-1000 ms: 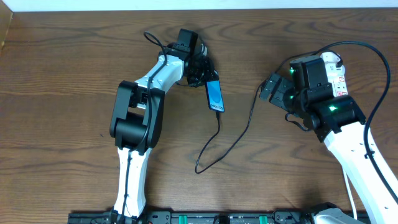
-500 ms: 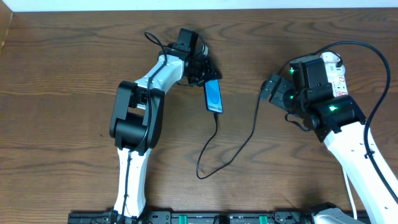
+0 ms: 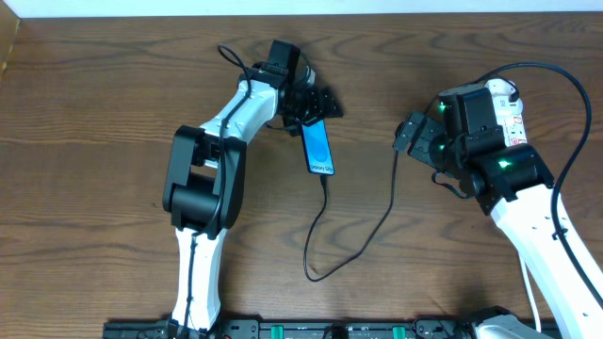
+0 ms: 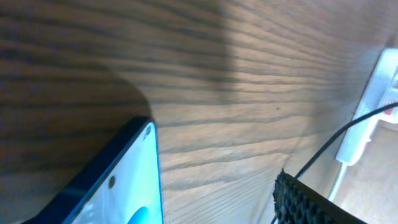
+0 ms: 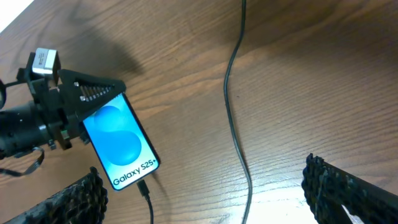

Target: Plug charger to phone and switch on socket

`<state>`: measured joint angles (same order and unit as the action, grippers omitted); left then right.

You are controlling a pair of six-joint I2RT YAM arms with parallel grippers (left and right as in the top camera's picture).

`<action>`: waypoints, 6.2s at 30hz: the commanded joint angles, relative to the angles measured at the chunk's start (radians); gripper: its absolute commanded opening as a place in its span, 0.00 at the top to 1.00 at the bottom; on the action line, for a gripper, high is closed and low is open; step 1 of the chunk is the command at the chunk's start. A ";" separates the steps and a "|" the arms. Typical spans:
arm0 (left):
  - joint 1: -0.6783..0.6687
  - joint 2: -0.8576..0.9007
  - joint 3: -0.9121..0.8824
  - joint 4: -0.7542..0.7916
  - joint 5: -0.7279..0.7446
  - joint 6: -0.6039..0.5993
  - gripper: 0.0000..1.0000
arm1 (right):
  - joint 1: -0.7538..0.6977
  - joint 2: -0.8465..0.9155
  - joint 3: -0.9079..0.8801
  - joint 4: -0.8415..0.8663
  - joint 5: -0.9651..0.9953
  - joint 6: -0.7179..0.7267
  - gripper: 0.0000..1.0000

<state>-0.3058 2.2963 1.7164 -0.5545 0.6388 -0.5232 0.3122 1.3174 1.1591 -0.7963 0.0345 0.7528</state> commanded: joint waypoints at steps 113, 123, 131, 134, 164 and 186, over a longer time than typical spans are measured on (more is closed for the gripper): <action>0.007 -0.761 -0.026 -0.530 -0.745 0.209 0.15 | -0.749 0.684 0.426 -0.084 -0.539 -0.891 0.01; 0.007 -0.761 -0.026 -0.530 -0.745 0.209 0.14 | -0.746 0.751 0.426 0.065 -0.539 -0.899 0.01; 0.007 -0.761 -0.026 -0.530 -0.745 0.209 0.15 | -0.735 0.787 0.424 0.110 -0.539 -0.888 0.01; 0.007 -0.761 -0.026 -0.530 -0.745 0.209 0.14 | -0.733 0.812 0.424 0.108 -0.548 -0.880 0.01; 0.007 -0.761 -0.026 -0.530 -0.745 0.209 0.15 | -0.683 0.845 0.408 0.055 -0.643 -0.817 0.01; 0.007 -0.761 -0.026 -0.530 -0.745 0.209 0.15 | -0.669 0.845 0.327 0.054 -0.633 -0.707 0.01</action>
<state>-0.3031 1.5444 1.6890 -1.0782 -0.0860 -0.3317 -0.4015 2.1338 1.5745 -0.6758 -0.5121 -0.0563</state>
